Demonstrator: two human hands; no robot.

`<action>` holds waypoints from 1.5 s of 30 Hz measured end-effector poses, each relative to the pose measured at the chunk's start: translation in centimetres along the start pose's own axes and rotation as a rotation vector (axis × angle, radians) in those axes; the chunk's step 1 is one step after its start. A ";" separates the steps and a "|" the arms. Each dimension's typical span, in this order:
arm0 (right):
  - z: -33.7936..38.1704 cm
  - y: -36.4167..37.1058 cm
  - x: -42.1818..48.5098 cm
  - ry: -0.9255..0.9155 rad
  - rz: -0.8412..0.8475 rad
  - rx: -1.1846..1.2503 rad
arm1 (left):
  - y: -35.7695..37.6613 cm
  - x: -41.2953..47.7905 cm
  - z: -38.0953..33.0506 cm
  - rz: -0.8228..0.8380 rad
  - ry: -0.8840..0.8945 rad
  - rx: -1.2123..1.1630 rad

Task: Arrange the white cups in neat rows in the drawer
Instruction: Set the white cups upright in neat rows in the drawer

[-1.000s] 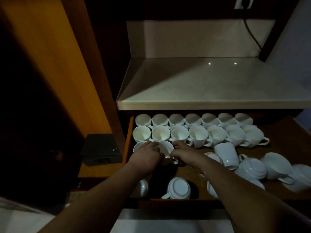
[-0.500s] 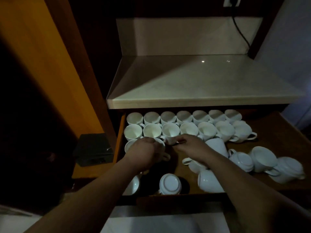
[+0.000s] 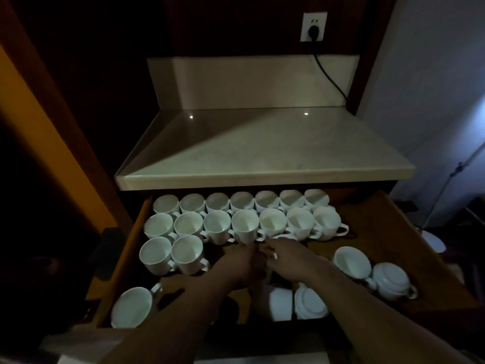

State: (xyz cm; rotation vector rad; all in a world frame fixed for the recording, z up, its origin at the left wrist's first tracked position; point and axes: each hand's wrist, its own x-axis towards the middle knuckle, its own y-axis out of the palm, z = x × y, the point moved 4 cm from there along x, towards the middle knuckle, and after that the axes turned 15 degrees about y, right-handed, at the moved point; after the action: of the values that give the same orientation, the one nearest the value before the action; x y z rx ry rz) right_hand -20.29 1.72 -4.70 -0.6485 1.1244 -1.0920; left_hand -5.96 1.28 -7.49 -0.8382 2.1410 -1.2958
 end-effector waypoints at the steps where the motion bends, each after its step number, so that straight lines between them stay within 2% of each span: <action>1: -1.2 -0.6 0.4 0.021 -0.025 0.016 | 0.4 0.6 -0.4 0.041 0.000 0.067; 5: -4.8 -1.3 1.1 0.091 -0.050 -0.165 | 1.3 1.9 -1.1 0.167 -0.096 0.251; 11: -5.9 0.0 1.3 0.060 -0.073 -0.113 | 1.6 2.3 -1.7 0.221 -0.118 0.380; 14: -6.3 0.0 1.7 0.046 -0.101 -0.103 | 0.8 2.1 -1.8 0.232 -0.162 0.344; 17: -6.4 0.2 1.8 0.045 -0.097 -0.101 | -0.9 1.4 -1.8 0.084 -0.229 0.170; 22: -6.3 -0.4 1.7 0.061 -0.120 -0.026 | -4.1 -1.4 -2.7 -0.350 -0.389 -0.342; 25: -5.4 -1.7 1.1 0.083 -0.132 0.221 | -4.3 -2.4 -3.4 -0.543 -0.440 -0.737; 26: -5.0 -2.1 0.7 0.116 -0.087 0.378 | -4.1 -2.5 -3.4 -0.599 -0.444 -0.857; 28: -4.0 -2.7 -0.6 0.254 0.113 0.791 | -4.2 -2.8 -3.7 -0.681 -0.425 -1.018; 30: -2.9 -2.9 -1.8 0.386 0.336 1.153 | -4.6 -3.0 -4.0 -0.702 -0.376 -0.976; 32: -1.7 -3.0 -2.1 0.387 0.435 1.245 | -4.5 -3.3 -4.0 -0.685 -0.314 -0.837; 35: -0.2 -2.5 -1.9 0.308 0.404 1.123 | -4.4 -3.6 -4.0 -0.627 -0.190 -0.721; 38: 0.6 -1.5 -1.3 0.252 0.317 0.963 | -4.2 -4.0 -2.9 -0.555 -0.173 -0.660; 42: 2.5 0.0 -1.2 0.088 0.222 0.599 | -3.2 -4.4 -1.7 -0.417 -0.187 -0.427; 45: 2.9 1.3 -0.8 0.077 0.101 0.233 | -2.2 -4.0 -1.6 -0.262 -0.123 -0.230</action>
State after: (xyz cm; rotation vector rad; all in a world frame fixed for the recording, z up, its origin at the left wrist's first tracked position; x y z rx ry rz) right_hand -17.10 2.66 -4.54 -0.3660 1.0644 -1.1481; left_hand -3.80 4.30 -4.41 -1.2953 2.1615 -1.0963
